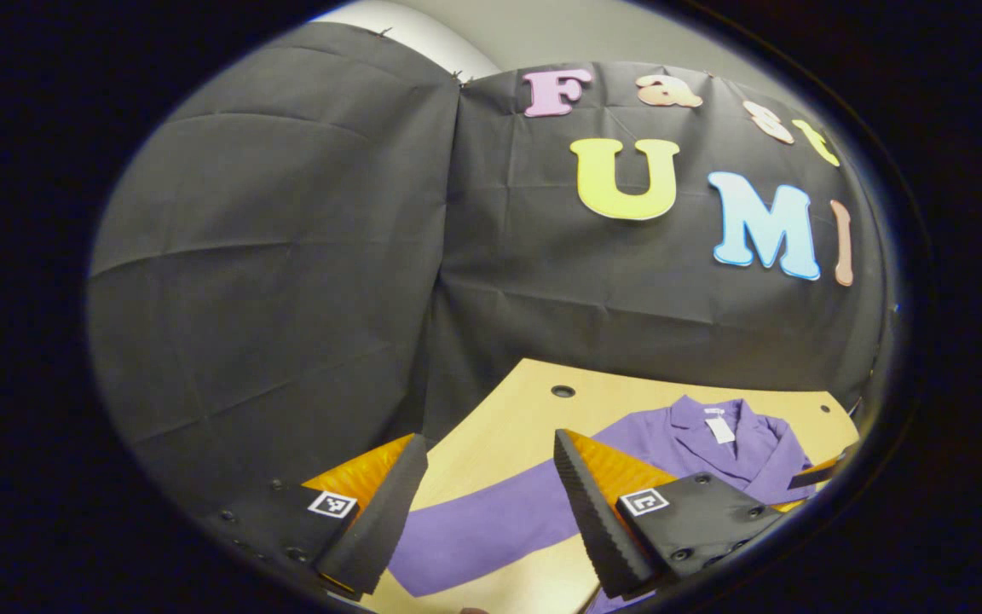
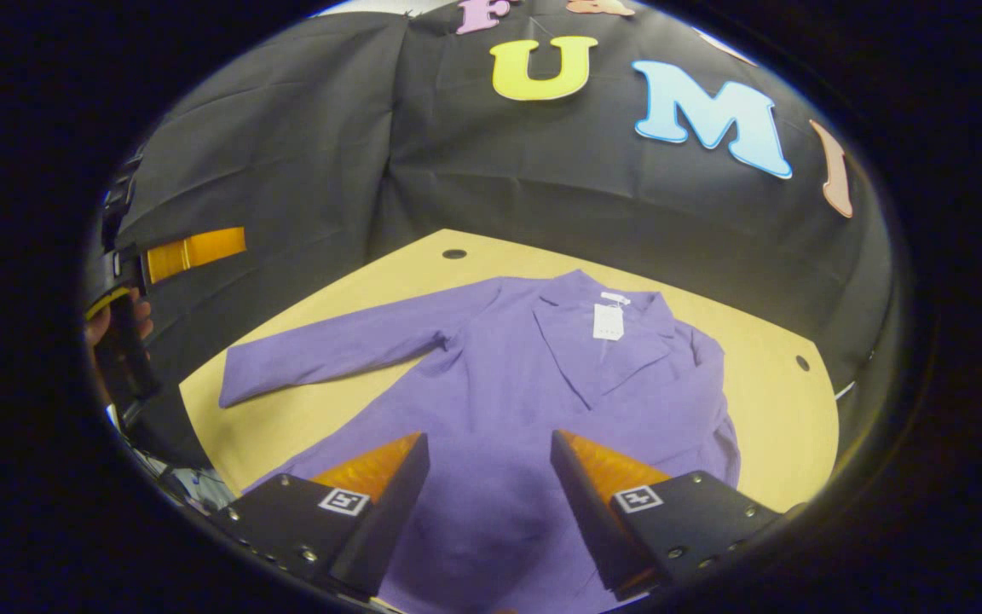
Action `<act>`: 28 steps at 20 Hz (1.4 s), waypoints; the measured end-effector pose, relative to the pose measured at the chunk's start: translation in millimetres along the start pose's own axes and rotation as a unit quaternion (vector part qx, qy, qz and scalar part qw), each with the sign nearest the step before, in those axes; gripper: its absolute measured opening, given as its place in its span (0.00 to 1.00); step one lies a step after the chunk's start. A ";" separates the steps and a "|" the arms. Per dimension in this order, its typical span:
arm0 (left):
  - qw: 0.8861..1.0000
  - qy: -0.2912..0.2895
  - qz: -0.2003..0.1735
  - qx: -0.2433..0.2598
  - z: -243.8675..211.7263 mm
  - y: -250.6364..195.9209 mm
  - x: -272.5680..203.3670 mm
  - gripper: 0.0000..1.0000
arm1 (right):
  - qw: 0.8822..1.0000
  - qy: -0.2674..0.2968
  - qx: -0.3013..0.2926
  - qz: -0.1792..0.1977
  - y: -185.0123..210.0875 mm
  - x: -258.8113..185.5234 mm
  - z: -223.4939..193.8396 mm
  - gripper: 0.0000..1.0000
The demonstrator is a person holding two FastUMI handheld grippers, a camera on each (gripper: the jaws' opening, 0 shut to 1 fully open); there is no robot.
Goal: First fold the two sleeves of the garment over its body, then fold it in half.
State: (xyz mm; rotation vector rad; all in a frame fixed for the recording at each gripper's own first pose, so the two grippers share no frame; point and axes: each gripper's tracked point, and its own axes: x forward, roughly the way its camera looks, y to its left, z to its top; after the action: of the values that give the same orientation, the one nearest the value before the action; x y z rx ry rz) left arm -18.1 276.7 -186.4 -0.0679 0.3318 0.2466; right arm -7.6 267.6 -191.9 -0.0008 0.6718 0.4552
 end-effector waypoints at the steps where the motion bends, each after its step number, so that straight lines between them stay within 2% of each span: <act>1: 1.000 0.002 0.004 -0.001 -2.1 0.8 1.0 0.94 | 1.000 -0.005 0.001 -0.002 -1.3 -2.0 3.1 0.90; 7: 0.999 0.032 0.031 -0.019 -25.9 12.9 7.7 0.94 | 0.997 -0.065 0.001 -0.035 -24.1 -20.1 44.7 0.90; 8: 0.998 0.042 0.043 -0.023 -32.9 18.2 10.0 0.99 | 0.996 -0.078 -0.002 -0.043 -28.5 -25.9 51.0 0.90; 11: 0.993 0.073 0.084 -0.046 -50.9 37.6 12.2 0.94 | 0.994 -0.099 0.000 -0.052 -36.8 -38.4 64.5 0.90; 12: 0.990 0.084 0.097 -0.053 -56.4 42.2 12.6 0.96 | 0.993 -0.107 0.005 -0.052 -39.9 -42.2 70.2 0.90; 13: 0.988 0.095 0.111 -0.056 -64.8 48.4 15.0 0.94 | 0.992 -0.114 0.010 -0.053 -43.6 -46.3 74.1 0.90; 14: 0.984 0.109 0.128 -0.055 -74.6 55.7 14.7 0.96 | 0.991 -0.119 0.016 -0.053 -47.0 -49.4 78.1 0.90; 17: 0.973 0.142 0.166 -0.073 -98.9 75.2 14.5 0.95 | 0.990 -0.126 0.031 -0.058 -58.6 -56.2 82.2 0.89; 19: 0.964 0.164 0.186 -0.094 -114.8 86.1 15.9 0.97 | 0.989 -0.127 0.032 -0.062 -67.3 -58.8 82.0 0.89; 21: 0.955 0.191 0.206 -0.098 -131.9 96.1 15.4 0.94 | 0.990 -0.122 0.028 -0.066 -75.3 -60.7 77.3 0.90; 22: 0.951 0.198 0.215 -0.100 -136.7 99.6 15.9 1.00 | 0.990 -0.121 0.028 -0.067 -79.1 -63.1 76.1 0.89; 28: 0.935 0.245 0.224 -0.125 -163.2 103.3 24.2 0.95 | 0.991 -0.109 0.034 -0.068 -91.2 -69.2 65.4 0.90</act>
State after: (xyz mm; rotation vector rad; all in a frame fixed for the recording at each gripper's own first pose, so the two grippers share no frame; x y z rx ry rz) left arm -73.1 364.8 -351.0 -0.3104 0.8141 0.7313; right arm 21.1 166.8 -112.0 0.0668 0.4690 0.2957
